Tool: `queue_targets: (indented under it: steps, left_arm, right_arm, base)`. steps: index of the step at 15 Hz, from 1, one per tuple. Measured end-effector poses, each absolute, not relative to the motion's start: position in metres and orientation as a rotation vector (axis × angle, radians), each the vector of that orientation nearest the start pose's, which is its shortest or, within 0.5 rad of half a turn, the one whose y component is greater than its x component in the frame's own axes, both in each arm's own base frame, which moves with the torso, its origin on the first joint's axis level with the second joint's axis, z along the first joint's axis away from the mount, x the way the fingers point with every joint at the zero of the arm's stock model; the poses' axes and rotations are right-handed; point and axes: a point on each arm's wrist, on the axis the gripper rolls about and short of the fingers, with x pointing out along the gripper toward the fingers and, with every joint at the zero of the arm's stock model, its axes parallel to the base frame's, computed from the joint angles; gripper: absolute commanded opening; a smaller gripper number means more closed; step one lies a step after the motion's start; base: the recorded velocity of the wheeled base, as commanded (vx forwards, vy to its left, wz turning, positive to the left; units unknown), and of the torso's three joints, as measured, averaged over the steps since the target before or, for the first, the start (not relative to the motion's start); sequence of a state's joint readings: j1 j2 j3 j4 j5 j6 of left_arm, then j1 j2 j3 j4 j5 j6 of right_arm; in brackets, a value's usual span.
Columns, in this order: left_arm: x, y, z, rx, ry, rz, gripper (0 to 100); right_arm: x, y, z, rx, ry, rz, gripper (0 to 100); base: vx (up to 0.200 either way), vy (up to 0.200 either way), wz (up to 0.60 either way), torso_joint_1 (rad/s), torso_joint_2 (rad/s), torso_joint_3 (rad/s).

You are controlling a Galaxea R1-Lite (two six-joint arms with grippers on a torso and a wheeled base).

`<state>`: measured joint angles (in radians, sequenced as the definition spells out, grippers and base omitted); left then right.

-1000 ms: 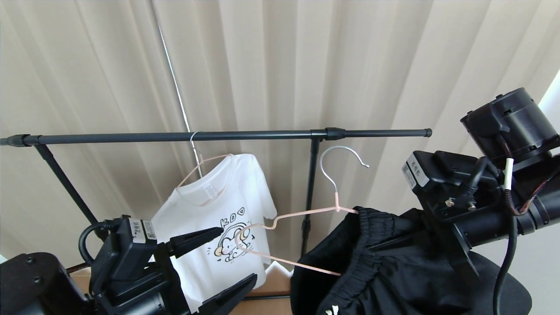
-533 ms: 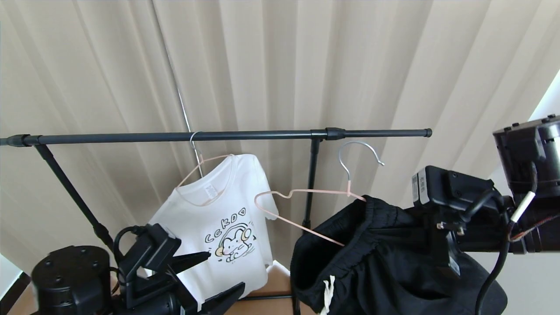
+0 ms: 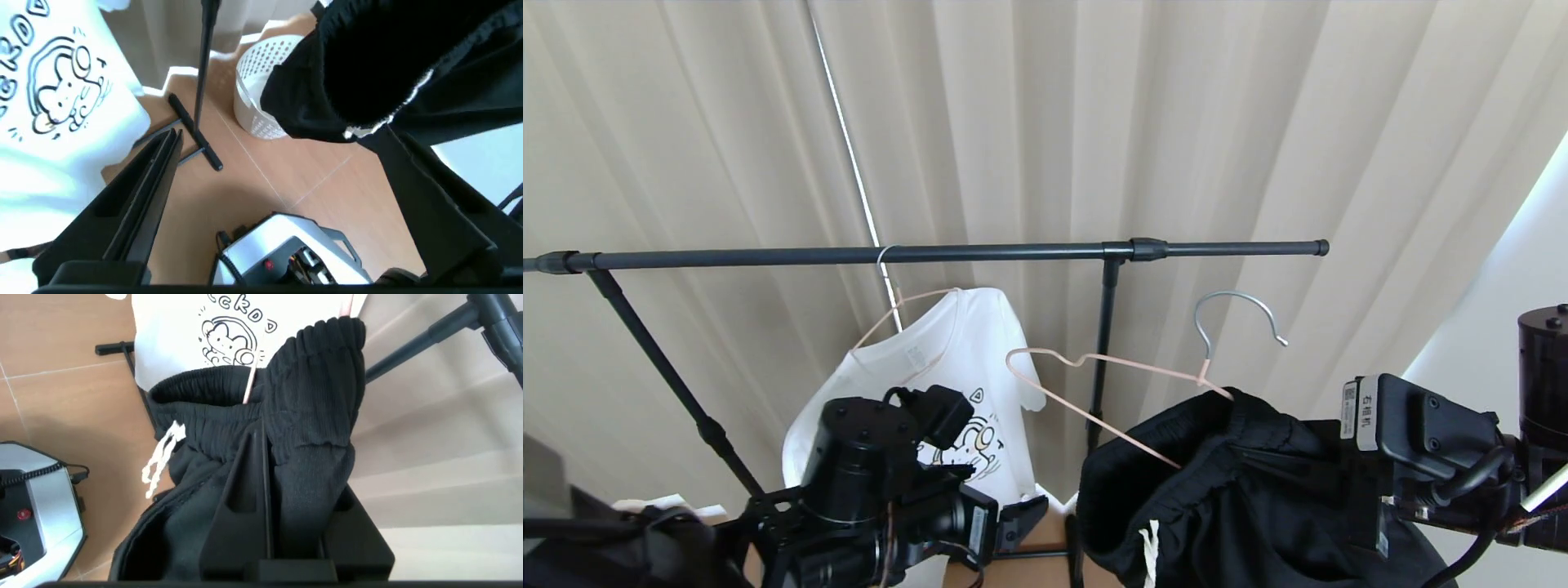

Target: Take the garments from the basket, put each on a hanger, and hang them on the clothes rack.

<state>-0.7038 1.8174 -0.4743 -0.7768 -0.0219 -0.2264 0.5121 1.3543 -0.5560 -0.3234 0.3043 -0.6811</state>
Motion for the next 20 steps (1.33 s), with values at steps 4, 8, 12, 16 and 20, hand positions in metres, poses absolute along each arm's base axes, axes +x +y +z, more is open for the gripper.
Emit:
queue_targets:
  steps: [4, 8, 12, 16, 20]
  left_arm:
    - [0.227, -0.213, 0.065, 0.002, 0.635, -0.641, 100]
    - [0.24, -0.229, 0.058, 0.001, 0.627, -0.647, 100]
    - [0.244, -0.233, 0.052, 0.006, 0.637, -0.644, 100]
    - [0.245, -0.234, 0.046, 0.013, 0.65, -0.641, 0]
    - [0.246, -0.235, 0.044, 0.015, 0.639, -0.626, 0]
  right_arm:
    - [0.171, 0.104, 0.174, -0.675, 0.194, 0.937, 0]
    - [0.169, 0.103, 0.174, -0.673, 0.192, 0.938, 0]
    - [0.168, 0.103, 0.175, -0.673, 0.186, 0.941, 0]
    - [0.165, 0.102, 0.177, -0.671, 0.18, 0.944, 0]
    - [0.161, 0.1, 0.18, -0.669, 0.163, 0.945, 0]
  base:
    - [0.0, 0.0, 0.0, 0.0, 0.0, 0.0]
    - [0.0, 0.0, 0.0, 0.0, 0.0, 0.0]
    - [0.0, 0.0, 0.0, 0.0, 0.0, 0.0]
    - [0.0, 0.0, 0.0, 0.0, 0.0, 0.0]
    - [0.0, 0.0, 0.0, 0.0, 0.0, 0.0]
